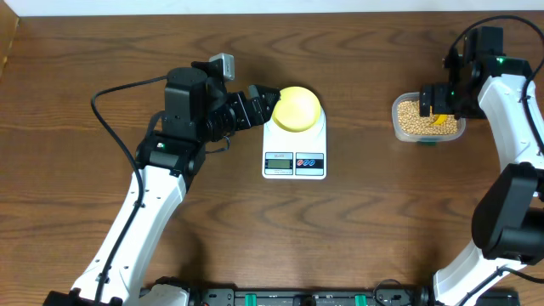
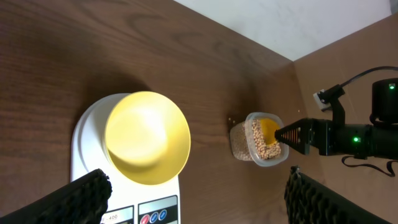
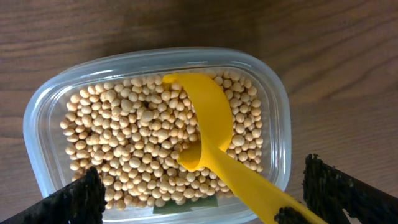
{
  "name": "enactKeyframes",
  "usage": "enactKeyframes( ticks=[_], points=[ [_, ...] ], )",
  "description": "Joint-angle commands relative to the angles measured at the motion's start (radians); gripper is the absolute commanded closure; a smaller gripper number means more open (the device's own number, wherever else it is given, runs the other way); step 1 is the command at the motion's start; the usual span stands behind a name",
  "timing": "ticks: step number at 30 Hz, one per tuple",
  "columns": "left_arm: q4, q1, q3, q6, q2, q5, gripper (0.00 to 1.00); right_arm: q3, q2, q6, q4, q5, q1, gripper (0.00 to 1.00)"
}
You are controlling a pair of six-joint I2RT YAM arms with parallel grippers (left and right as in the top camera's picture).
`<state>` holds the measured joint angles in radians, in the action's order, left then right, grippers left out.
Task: Scoop item into bowl and weigh 50g on scale
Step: 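Lower the scoop into the soybeans with the right gripper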
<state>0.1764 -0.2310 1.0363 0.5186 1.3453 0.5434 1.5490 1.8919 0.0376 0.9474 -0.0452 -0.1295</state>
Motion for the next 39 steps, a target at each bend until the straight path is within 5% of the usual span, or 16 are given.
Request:
enactKeyframes(
  ticks=[1,9,18,26,39],
  points=[
    [0.002,-0.002,-0.002,-0.022,0.001,-0.014,0.10,-0.006,0.008,0.001,-0.005,-0.005,-0.002,0.01],
    [0.002,-0.002,-0.002,-0.022,0.001,-0.014,0.10,0.041,-0.008,0.001,0.014,0.032,-0.002,0.01],
    [0.002,-0.002,-0.002,-0.022,0.001,-0.014,0.10,0.069,-0.054,0.002,-0.001,0.415,-0.002,0.01],
    [0.002,-0.002,-0.002,-0.022,0.001,-0.014,0.10,0.068,-0.054,0.013,0.021,0.169,-0.002,0.01],
    [0.002,-0.002,-0.002,-0.022,0.001,-0.018,0.10,0.068,-0.054,0.053,0.006,0.089,-0.016,0.01]
  ],
)
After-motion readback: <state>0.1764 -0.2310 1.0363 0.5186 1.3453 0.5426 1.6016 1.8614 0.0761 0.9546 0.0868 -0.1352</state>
